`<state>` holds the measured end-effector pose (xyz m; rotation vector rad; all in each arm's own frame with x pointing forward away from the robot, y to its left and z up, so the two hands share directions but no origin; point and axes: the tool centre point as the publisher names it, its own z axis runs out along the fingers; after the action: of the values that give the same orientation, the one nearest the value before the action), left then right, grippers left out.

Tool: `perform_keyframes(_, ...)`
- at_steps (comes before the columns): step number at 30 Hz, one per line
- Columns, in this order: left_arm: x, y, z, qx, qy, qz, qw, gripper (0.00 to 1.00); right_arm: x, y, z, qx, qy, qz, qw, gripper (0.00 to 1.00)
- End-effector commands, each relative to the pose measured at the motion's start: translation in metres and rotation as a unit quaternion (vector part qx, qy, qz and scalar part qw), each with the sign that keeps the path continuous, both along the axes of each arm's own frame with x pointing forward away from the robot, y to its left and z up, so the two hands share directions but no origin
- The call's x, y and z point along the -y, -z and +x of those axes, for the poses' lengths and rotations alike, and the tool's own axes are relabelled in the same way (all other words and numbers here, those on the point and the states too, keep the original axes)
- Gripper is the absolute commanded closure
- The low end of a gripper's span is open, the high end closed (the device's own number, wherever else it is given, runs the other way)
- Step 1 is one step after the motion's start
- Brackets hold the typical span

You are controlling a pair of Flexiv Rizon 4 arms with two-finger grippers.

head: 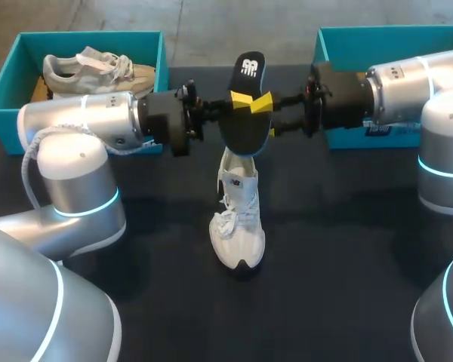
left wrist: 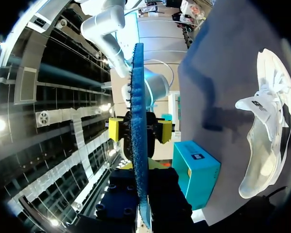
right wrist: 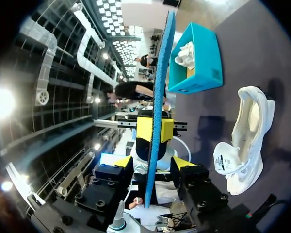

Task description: Take the shoe out of the shoebox, open the shoe tongue, remove and reinsert the insole, then place the shoe into the shoebox

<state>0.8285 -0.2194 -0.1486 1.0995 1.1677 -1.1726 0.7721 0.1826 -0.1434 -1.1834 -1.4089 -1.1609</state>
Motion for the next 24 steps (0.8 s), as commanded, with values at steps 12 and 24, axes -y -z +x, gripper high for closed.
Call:
perform_keyframes(12, 0.0124, -0.0003, -0.0027, 0.000, -0.002, -0.012, 1.000, 1.00, -0.0031, 0.0052, 0.0010, -0.005, 0.005, 0.010, 1.000, 0.73)
perform_keyframes(24, 0.0170, -0.0037, -0.0079, -0.006, -0.003, -0.025, 1.000, 0.95, 0.0003, 0.0093, -0.0005, -0.006, 0.005, 0.016, 1.000, 1.00)
